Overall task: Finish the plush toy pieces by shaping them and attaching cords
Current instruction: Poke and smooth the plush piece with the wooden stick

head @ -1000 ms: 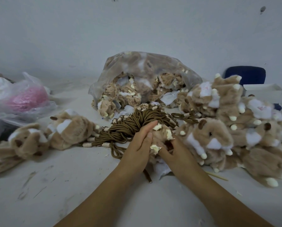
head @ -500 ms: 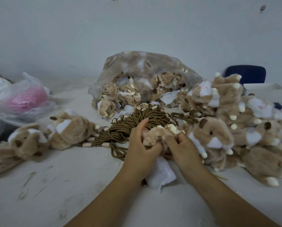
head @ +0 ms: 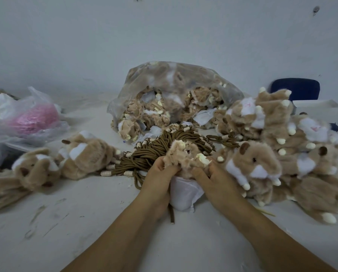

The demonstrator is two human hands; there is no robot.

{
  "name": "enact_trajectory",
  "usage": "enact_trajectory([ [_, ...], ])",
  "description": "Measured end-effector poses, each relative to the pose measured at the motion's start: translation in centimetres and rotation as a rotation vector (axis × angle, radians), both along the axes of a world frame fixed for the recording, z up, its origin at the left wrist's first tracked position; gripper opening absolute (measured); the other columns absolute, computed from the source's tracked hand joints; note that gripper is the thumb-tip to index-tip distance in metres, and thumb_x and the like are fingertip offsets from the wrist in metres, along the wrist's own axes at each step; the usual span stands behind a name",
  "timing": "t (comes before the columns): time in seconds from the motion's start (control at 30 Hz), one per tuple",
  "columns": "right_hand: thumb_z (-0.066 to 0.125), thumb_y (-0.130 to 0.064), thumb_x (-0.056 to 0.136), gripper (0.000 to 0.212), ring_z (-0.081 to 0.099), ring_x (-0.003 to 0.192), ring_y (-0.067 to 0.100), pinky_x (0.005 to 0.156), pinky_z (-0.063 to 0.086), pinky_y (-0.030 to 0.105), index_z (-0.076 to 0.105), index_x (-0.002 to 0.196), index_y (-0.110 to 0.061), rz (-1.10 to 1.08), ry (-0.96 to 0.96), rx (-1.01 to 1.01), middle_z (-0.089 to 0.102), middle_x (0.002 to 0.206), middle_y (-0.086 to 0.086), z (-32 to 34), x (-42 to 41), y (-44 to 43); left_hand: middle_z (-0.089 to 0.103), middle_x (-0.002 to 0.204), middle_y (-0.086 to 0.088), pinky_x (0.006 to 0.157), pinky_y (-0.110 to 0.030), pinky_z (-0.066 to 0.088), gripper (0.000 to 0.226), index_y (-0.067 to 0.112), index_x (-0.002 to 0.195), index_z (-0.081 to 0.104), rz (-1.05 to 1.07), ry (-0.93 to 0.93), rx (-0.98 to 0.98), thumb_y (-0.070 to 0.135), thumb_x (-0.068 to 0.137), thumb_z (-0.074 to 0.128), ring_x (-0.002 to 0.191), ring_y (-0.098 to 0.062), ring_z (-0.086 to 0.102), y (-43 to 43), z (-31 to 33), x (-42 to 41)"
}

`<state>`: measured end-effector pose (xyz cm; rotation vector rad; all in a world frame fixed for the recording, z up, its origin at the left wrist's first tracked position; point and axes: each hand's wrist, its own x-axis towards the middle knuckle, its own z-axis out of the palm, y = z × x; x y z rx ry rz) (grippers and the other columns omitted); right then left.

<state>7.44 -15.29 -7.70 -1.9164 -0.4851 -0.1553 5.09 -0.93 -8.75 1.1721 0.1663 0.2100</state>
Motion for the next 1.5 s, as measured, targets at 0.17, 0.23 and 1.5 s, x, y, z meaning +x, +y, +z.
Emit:
enact_trajectory([
  [0.17, 0.063, -0.017, 0.085, 0.022, 0.039, 0.052, 0.007, 0.048, 0.033, 0.014, 0.045, 0.076, -0.007, 0.001, -0.015, 0.03, 0.045, 0.06, 0.0, -0.7, 0.3, 0.3, 0.068, 0.103, -0.022, 0.091, -0.061, 0.051, 0.032, 0.023, 0.087, 0.065, 0.046, -0.006, 0.191, 0.026, 0.057, 0.076, 0.105, -0.045, 0.063, 0.0, -0.2, 0.1],
  [0.23, 0.065, -0.013, 0.082, 0.017, 0.039, 0.052, 0.007, 0.046, 0.035, 0.016, 0.049, 0.085, -0.016, 0.033, 0.021, 0.138, 0.045, 0.06, -0.002, -0.7, 0.2, 0.5, 0.071, 0.097, -0.015, 0.083, -0.053, 0.058, 0.024, 0.033, 0.08, 0.066, 0.043, -0.035, 0.207, 0.022, 0.06, 0.075, 0.098, -0.038, 0.068, -0.2, -0.2, 0.0],
  [1.5, 0.047, -0.019, 0.099, 0.02, 0.068, 0.101, 0.019, 0.087, 0.053, 0.036, 0.064, 0.109, -0.018, 0.247, 0.518, 0.451, 0.073, 0.103, 0.003, -0.2, 1.0, -0.5, 0.067, 0.059, 0.006, 0.049, -0.014, 0.046, 0.032, 0.017, 0.079, 0.071, -0.018, 0.041, 0.231, -0.002, 0.092, 0.048, 0.051, -0.002, 0.06, -0.4, 0.3, -1.1],
])
